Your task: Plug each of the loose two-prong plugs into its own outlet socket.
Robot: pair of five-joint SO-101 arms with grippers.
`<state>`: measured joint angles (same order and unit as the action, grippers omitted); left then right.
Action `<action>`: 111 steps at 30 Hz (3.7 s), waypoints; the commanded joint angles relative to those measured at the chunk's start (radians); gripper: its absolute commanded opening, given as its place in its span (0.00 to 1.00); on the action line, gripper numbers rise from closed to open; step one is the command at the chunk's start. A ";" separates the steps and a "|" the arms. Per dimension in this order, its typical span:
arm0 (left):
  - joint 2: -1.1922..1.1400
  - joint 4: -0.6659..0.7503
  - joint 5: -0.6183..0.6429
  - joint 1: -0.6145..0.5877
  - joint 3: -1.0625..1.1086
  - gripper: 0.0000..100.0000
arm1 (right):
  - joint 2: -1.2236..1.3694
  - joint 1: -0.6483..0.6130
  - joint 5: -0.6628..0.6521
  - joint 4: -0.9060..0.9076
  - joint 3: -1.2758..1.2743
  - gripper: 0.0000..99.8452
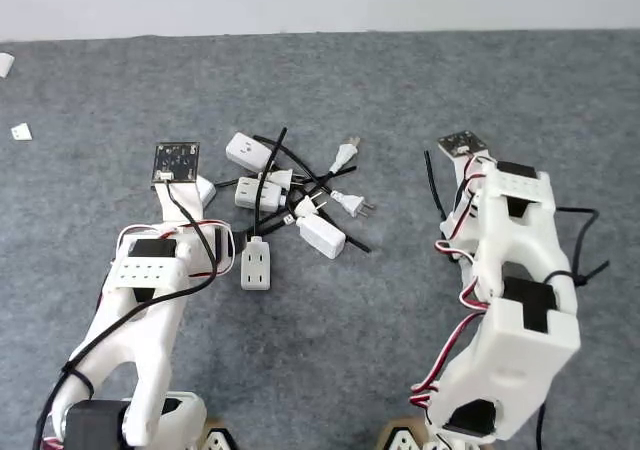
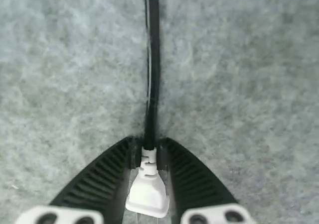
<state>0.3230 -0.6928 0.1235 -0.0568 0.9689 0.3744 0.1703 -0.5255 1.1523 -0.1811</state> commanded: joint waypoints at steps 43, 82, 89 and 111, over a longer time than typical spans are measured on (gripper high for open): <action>-0.216 -0.150 0.137 0.077 -0.277 0.26 | -0.878 -0.739 0.364 0.335 -0.239 0.01; 0.292 -0.110 -0.055 0.172 0.041 0.26 | -0.877 -0.918 0.483 0.079 -0.443 0.01; 0.259 -0.040 0.011 0.133 0.053 0.26 | -0.915 -0.911 0.485 0.087 -0.437 0.01; 0.074 -0.138 -0.368 0.170 -0.004 0.26 | -1.122 -0.829 0.462 0.142 -0.440 0.01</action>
<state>0.3092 -0.8293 -0.1726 0.0767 0.9321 -0.7196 -0.6736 -0.0514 1.2858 -0.6306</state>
